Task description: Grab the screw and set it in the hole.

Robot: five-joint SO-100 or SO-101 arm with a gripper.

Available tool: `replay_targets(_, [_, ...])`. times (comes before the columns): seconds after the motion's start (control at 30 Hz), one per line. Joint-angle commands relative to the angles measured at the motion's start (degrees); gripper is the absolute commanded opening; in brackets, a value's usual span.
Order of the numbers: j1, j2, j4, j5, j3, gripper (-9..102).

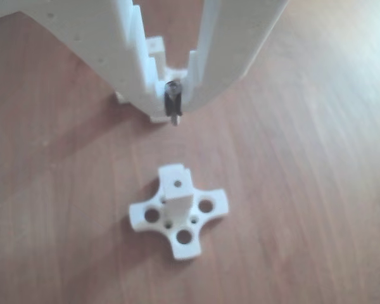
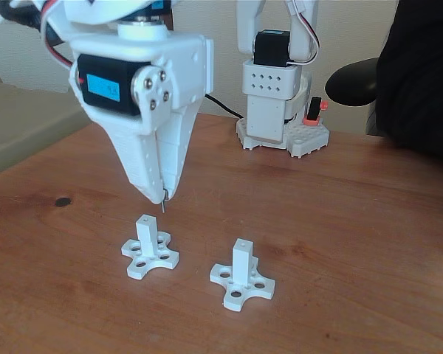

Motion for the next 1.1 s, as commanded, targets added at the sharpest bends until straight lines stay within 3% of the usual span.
replay_targets(0.0, [-1.67,6.77,0.88,0.62,-4.75,-4])
replay_targets(1.07, [-12.57,10.55,-2.11,4.39,4.83,-4])
